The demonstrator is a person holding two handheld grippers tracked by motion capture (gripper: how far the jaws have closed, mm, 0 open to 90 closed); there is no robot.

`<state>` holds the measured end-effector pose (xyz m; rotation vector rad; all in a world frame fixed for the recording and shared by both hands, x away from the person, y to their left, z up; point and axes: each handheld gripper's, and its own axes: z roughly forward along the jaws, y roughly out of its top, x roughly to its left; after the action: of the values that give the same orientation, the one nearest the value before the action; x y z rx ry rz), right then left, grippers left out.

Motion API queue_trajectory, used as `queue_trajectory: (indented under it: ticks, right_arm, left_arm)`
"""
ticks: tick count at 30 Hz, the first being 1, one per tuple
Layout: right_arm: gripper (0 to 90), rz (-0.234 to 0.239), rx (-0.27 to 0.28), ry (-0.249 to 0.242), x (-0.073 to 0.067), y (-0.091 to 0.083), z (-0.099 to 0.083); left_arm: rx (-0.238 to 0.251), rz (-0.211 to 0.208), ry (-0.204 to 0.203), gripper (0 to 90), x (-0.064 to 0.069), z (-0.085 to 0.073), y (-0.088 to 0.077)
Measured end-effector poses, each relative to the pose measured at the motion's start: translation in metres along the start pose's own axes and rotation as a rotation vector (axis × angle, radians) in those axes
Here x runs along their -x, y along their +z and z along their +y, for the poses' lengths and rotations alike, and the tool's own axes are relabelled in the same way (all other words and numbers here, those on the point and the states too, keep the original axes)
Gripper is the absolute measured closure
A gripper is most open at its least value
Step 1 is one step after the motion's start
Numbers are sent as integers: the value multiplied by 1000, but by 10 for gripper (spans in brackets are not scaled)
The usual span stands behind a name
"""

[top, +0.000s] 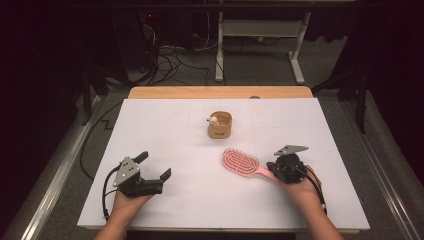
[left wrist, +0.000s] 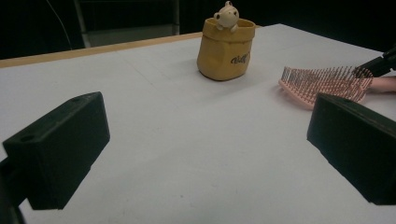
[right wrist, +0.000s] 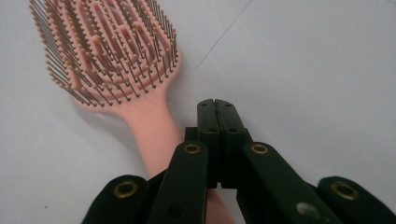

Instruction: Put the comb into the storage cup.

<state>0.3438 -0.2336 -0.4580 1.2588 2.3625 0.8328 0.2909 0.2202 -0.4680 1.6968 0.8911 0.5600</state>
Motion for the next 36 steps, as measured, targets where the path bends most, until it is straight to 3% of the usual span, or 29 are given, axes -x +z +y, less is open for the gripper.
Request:
queue_trajectory:
  ticks: [14,24,32,36]
  right_arm:
    - [900,39,33,-27,-11,-13,-18]
    - [900,68,80,9,-15,-16,-31]
    - [900,77,98,-5,-20,-19,-35]
    - [900,50,165,20,-15,-26,-35]
  left_arm:
    - [-24,-10,-5,0,-1,-2,2]
    - [-26,-17,-11,0,-3,-2,1]
    - [-12,-14,0,0,-2,-2,1]
    - [-5,-12,5,0,-1,-2,0]
